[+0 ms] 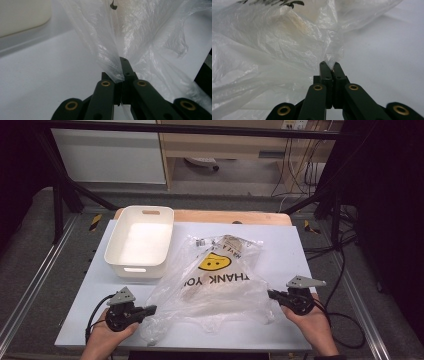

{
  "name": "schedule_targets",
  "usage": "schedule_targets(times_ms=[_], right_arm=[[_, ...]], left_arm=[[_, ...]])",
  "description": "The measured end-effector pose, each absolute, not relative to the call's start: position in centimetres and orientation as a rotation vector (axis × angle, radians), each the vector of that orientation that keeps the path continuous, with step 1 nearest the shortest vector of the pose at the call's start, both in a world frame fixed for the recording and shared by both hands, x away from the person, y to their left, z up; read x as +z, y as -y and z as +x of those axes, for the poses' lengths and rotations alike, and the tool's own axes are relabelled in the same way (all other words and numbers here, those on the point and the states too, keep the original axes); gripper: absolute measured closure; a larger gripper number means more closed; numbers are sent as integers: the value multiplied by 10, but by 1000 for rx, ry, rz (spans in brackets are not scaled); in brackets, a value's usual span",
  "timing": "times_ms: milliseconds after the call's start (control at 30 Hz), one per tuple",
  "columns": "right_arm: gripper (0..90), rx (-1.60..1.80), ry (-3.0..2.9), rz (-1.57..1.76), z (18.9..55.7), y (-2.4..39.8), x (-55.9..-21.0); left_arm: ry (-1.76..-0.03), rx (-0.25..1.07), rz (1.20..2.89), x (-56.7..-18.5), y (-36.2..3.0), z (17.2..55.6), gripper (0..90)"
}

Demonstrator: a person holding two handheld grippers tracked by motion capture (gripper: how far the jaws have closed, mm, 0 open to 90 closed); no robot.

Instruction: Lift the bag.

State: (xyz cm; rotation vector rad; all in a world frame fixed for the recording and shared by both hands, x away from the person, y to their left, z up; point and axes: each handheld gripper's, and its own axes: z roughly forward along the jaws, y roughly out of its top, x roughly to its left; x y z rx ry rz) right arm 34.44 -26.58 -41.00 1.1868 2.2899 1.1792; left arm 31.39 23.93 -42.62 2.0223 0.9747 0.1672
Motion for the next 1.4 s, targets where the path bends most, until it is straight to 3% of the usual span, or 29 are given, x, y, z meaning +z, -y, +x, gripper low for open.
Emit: schedule_targets(times_ms=[567,1100,1400], right_arm=[[900,1131,-2340,1255,340,268,-433],[743,1163,-2320,1237,342,265,-434],[643,1166,-2305,1241,343,264,-434]], left_arm=[[-1004,177,2057,-434,-239,318,859],[-1031,261,2002,-431,-238,318,500],[-1039,305,1992,-429,-239,319,409]])
